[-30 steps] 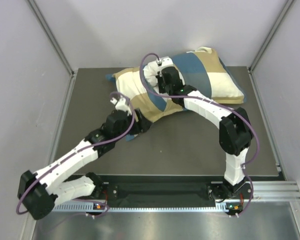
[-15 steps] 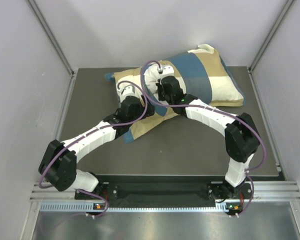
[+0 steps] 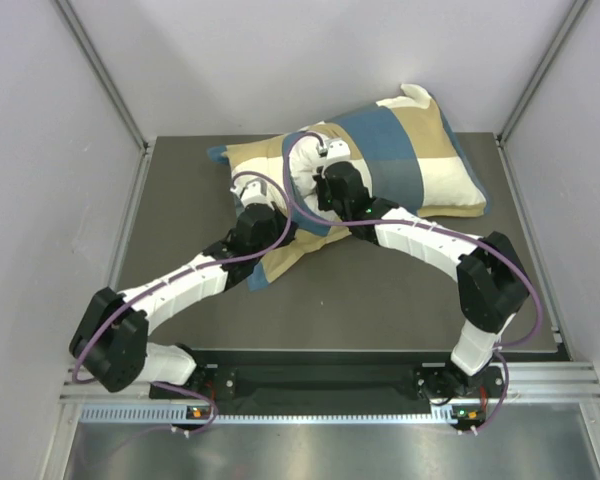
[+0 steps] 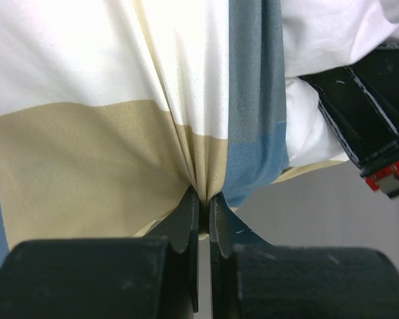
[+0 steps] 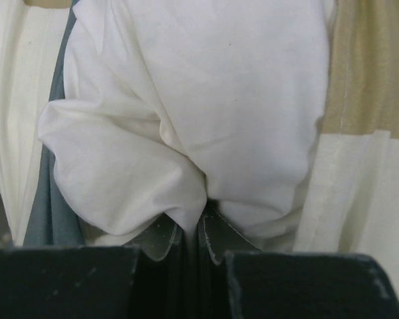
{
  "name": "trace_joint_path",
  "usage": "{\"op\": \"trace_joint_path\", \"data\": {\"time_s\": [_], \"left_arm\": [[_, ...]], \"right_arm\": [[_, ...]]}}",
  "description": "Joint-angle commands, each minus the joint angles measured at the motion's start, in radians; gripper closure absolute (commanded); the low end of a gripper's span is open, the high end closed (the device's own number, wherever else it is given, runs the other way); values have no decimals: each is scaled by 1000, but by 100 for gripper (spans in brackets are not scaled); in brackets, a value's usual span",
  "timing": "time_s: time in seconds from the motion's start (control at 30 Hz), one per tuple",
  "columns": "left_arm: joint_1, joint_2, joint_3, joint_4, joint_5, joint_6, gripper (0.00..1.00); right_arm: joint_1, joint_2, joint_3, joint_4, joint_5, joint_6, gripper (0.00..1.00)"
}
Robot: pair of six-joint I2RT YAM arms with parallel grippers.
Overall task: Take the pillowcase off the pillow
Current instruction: Pull out the pillow
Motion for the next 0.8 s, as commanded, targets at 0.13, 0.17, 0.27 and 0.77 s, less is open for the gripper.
{"op": "trace_joint_path", "data": {"time_s": [0.13,0.17,0.27,0.77], "left_arm": [[16,-250,-158,-8,-87,-5,100],[18,-264,-181,-14,-89,-3,100],[19,-314,-204,-44,-98,-9,100],[23,-615,-339,-229,-147,-25,100]], "right_arm": [[-86,-23,0,-118,54,-9,100],[-98,-19,6,-125,59,-15,100],[-124,1,29,-135,66,-25,100],[-233,78,35,-153,99,-60,100]]}}
